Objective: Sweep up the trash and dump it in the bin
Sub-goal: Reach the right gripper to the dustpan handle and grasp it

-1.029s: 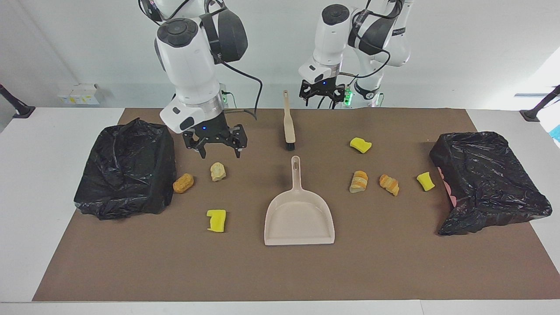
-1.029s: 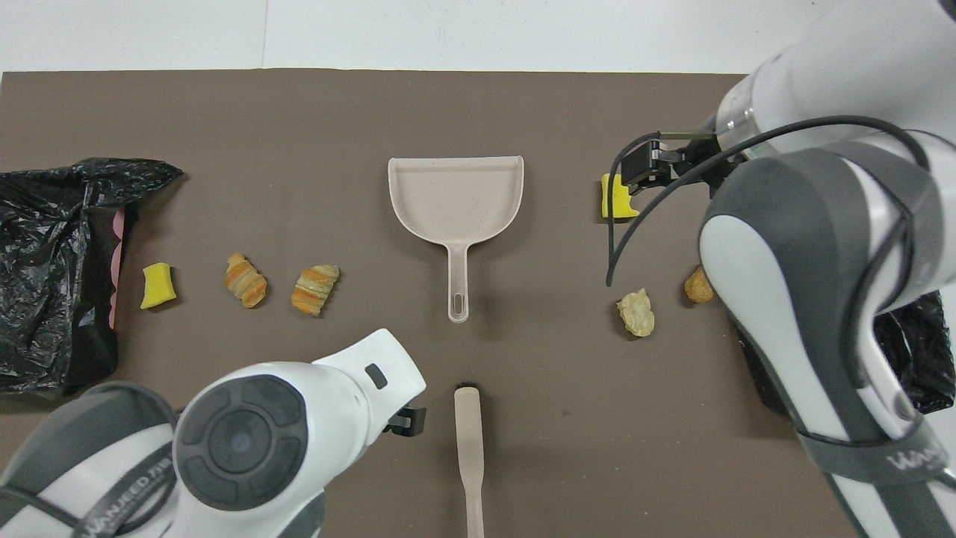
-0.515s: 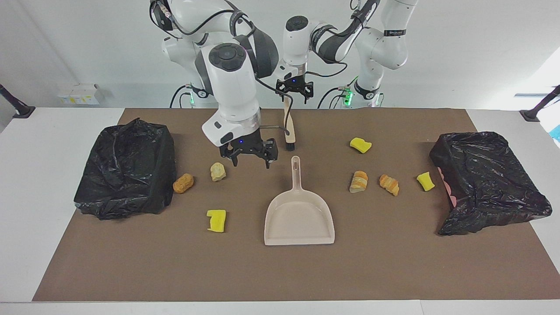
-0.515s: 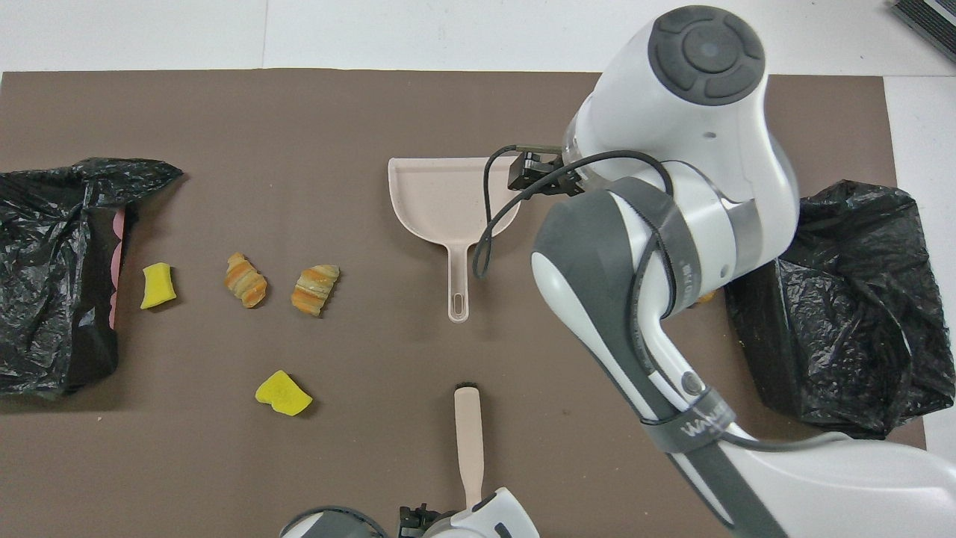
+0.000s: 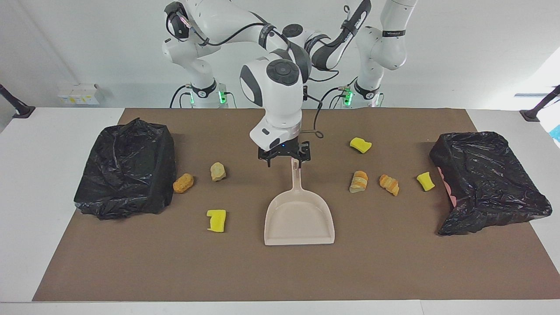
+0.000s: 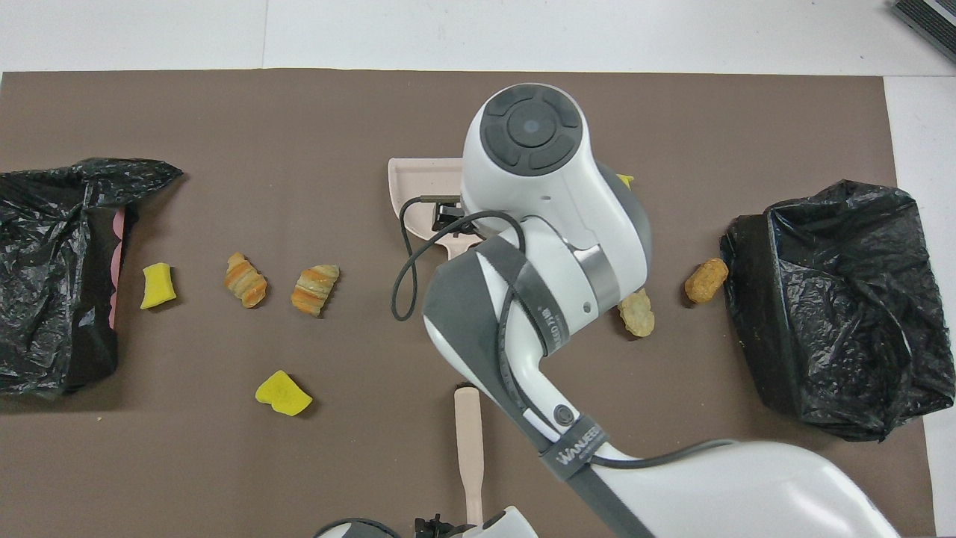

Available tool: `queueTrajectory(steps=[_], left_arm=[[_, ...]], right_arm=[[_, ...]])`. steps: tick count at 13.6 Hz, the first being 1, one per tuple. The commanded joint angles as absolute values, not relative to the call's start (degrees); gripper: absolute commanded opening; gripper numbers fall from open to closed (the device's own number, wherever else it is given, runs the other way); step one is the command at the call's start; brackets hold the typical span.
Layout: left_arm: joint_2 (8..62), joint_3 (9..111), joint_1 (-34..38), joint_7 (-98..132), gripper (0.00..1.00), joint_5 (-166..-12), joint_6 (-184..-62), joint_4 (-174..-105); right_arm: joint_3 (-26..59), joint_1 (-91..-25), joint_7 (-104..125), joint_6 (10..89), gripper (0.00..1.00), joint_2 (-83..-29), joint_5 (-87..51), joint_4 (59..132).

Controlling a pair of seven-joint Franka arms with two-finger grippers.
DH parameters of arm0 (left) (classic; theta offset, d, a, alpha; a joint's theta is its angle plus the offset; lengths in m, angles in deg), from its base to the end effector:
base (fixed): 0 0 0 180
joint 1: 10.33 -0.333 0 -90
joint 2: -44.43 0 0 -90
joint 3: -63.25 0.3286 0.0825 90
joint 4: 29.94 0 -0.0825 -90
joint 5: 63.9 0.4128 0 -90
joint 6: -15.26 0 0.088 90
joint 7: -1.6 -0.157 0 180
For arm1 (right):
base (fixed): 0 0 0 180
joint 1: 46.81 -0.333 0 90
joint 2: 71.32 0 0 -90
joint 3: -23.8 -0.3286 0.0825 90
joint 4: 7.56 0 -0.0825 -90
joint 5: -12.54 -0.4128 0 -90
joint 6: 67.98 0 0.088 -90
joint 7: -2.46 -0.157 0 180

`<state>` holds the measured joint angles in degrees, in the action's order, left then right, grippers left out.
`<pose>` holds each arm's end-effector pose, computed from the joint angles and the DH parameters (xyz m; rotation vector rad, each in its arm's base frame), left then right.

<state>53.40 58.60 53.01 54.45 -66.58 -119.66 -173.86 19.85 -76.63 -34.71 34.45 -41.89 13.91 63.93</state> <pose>0.1745 -0.4349 0.2799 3.1113 -0.3597 -0.0285 0.6275 0.4039 0.4275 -3.1155 0.0995 -0.0256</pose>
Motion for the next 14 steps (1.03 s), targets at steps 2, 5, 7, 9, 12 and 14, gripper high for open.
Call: queueTrajectory(steps=[2, 5, 7, 9, 12, 14], left_arm=[[51.0, 59.6, 55.1, 56.7, 1.0, -66.7, -123.2, -174.0], [51.1, 59.6, 54.9, 56.7, 1.0, -66.8, -123.1, -173.7], [51.3, 59.7, 54.6, 56.7, 0.99, -66.7, -122.5, -173.1], [51.4, 59.7, 54.5, 56.7, 0.98, -66.8, -122.4, -172.7], [51.5, 59.7, 54.5, 56.8, 0.82, -66.7, -121.5, -172.3], [51.5, 59.7, 54.5, 56.8, 0.61, -66.8, -121.1, -172.1]], right_arm=[[19.6, -78.0, -36.3, 41.0, 1.0, -42.8, 14.1, 72.0], [19.5, -79.1, -35.6, 42.2, 1.0, -43.2, 14.2, 75.9], [19.5, -80.8, -35.7, 42.9, 0.99, -43.4, 14.1, 78.3], [19.4, -81.0, -34.9, 45.3, 0.98, -44.9, 14.1, 82.6], [19.1, -80.7, -34.3, 47.2, 0.88, -46.3, 14.0, 85.9], [19.2, -80.3, -34.5, 48.9, 0.8, -46.1, 13.8, 86.0]])
